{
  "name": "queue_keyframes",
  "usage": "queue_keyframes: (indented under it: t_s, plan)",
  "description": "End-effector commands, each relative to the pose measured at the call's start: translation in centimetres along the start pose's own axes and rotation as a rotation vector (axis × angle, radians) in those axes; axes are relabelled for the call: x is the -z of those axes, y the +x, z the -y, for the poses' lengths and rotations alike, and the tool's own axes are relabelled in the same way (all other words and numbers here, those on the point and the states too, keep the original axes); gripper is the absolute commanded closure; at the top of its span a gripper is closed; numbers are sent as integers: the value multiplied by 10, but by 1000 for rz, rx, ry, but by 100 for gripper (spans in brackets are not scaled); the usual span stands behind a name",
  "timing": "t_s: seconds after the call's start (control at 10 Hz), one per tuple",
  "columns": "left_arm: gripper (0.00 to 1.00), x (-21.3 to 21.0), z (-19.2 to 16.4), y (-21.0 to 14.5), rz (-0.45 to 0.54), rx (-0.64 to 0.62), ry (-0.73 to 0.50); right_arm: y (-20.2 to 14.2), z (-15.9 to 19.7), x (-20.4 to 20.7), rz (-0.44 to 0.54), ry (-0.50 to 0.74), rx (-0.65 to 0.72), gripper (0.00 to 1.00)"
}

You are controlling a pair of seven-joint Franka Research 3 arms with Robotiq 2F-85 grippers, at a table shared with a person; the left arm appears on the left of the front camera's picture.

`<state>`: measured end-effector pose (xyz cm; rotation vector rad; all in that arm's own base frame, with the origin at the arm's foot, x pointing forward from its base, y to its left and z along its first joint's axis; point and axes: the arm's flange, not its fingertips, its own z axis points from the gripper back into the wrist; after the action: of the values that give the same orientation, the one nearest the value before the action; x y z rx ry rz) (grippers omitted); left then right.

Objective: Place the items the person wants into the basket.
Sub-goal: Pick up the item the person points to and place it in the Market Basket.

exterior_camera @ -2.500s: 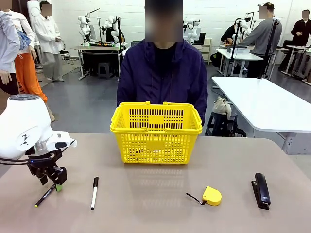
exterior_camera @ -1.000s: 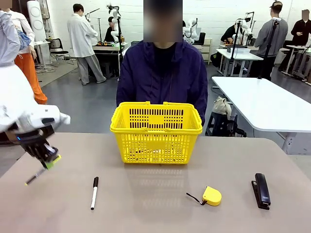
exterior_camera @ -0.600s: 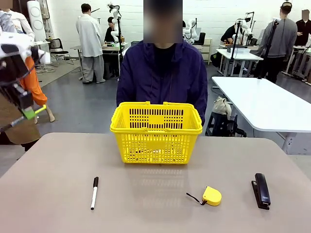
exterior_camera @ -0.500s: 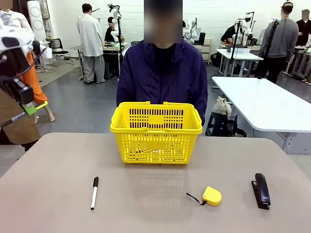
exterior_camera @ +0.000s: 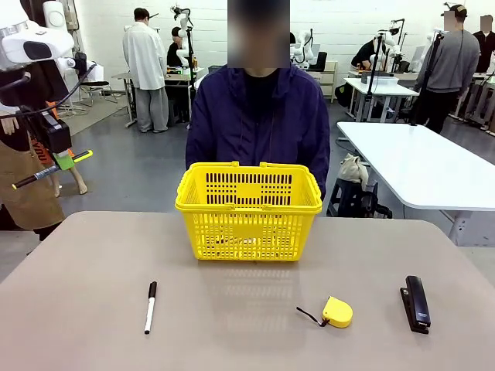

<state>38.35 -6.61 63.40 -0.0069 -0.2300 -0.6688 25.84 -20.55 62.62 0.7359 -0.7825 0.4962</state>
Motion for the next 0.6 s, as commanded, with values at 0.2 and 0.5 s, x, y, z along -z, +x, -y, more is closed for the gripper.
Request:
queue_keyframes:
  t_s: [0.2, 0.5]
  plan:
    - [100, -1, 0, -3, 3, -4, 0, 0, 0, 2, 26, 19, -13, 0]
    - [88, -1, 0, 0, 1, 0, 0, 0, 0, 2, 26, 19, -13, 0]
